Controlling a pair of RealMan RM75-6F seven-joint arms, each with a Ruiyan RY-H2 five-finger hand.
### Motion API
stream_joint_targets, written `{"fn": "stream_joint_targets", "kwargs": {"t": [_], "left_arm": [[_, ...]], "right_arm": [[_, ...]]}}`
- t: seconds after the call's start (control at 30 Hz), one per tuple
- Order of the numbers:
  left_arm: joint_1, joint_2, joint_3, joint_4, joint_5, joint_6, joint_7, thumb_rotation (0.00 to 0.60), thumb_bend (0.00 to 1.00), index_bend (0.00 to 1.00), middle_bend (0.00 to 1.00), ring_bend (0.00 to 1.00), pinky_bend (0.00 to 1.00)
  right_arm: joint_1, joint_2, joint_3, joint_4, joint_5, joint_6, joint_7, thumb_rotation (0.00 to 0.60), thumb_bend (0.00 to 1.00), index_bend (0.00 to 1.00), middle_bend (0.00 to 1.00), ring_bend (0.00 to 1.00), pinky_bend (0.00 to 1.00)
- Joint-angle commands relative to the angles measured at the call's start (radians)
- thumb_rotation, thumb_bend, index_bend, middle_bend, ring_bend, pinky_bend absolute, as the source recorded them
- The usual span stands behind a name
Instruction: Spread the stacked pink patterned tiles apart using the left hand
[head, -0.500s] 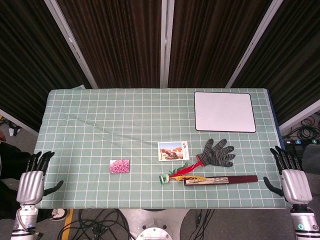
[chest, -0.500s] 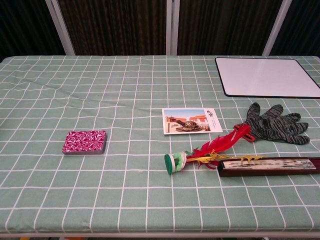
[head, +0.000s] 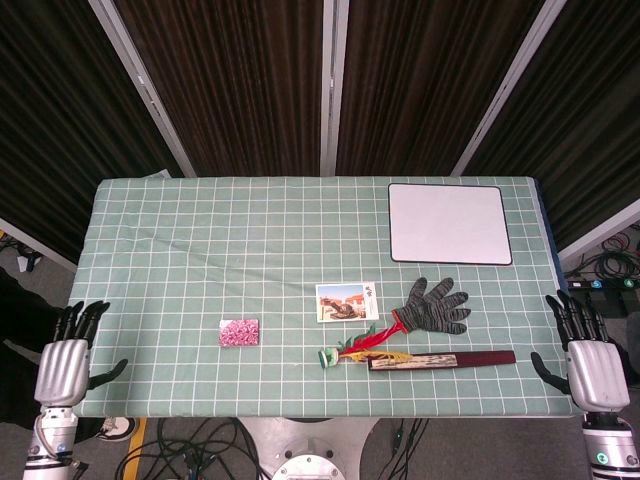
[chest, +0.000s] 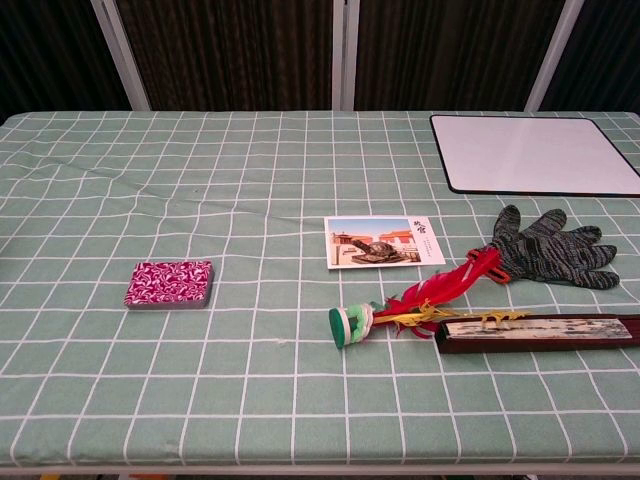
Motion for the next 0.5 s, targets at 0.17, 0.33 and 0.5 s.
{"fn": "stream_joint_targets", "kwargs": {"t": [0.17,0.33,0.5], "left_arm": [[-0.009,-0.015,0.004,0.013,0.005,-0.014,0.009,0.6,0.14,0.13,0.1,0.02,0.05],[-0.043,-0.036,-0.003,0.019,0.004,-0.061,0.007,0.6,0.14,0.13,0.11,0.02,0.05],[-0.089,-0.055,-0.012,0.021,0.006,-0.12,0.009,0.6,0.14,0.13,0.12,0.02,0.05]], "right_arm": [[0.004,0.009,-0.009,-0.001,-0.003,-0.02,0.012,0.6,0.23,0.0,0.0,0.0,0.0],[0.008,0.017,0.001,-0.001,0.01,-0.026,0.025,0.6,0.23,0.0,0.0,0.0,0.0],[0.012,0.028,0.018,-0.01,0.028,-0.025,0.042,0.6,0.23,0.0,0.0,0.0,0.0]]}}
